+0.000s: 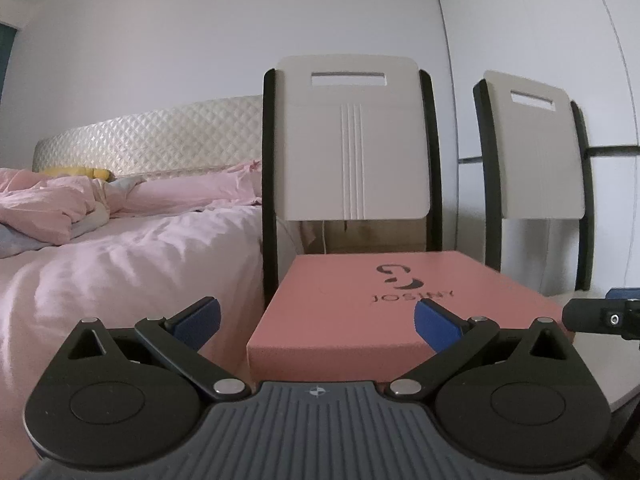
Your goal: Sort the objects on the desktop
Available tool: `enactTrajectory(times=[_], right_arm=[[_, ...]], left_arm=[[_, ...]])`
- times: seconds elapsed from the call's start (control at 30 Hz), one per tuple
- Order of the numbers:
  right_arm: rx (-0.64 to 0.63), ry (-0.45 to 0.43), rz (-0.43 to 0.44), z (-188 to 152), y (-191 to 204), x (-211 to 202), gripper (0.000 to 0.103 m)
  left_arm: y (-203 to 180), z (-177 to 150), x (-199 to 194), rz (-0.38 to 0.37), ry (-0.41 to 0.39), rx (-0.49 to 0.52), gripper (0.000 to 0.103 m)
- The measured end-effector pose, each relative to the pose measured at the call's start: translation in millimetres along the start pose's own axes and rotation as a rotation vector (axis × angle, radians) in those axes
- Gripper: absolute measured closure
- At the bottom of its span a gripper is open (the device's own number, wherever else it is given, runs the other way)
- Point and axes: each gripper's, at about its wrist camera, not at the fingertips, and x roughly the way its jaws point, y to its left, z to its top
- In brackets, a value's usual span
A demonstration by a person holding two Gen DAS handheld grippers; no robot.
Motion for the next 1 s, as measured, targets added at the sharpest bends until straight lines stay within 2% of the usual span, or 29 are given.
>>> enactTrajectory(times=[0.37,0.63,1.0], right_arm=[[-0.069,-0.018,-0.051,-7,9,7,0.0],[-0.027,0.013,-0.082,-8,-1,8,0.0],[-0.036,0.016,-0.11,-9,-3,5,0.0]], left_arm=[[2,-3,4,0.018,0.018,-0.004,0.0],[0,-4,3,0.031,0.013,-0.003,0.0],[-3,-4,5,0.068,0.016,0.018,0.0]])
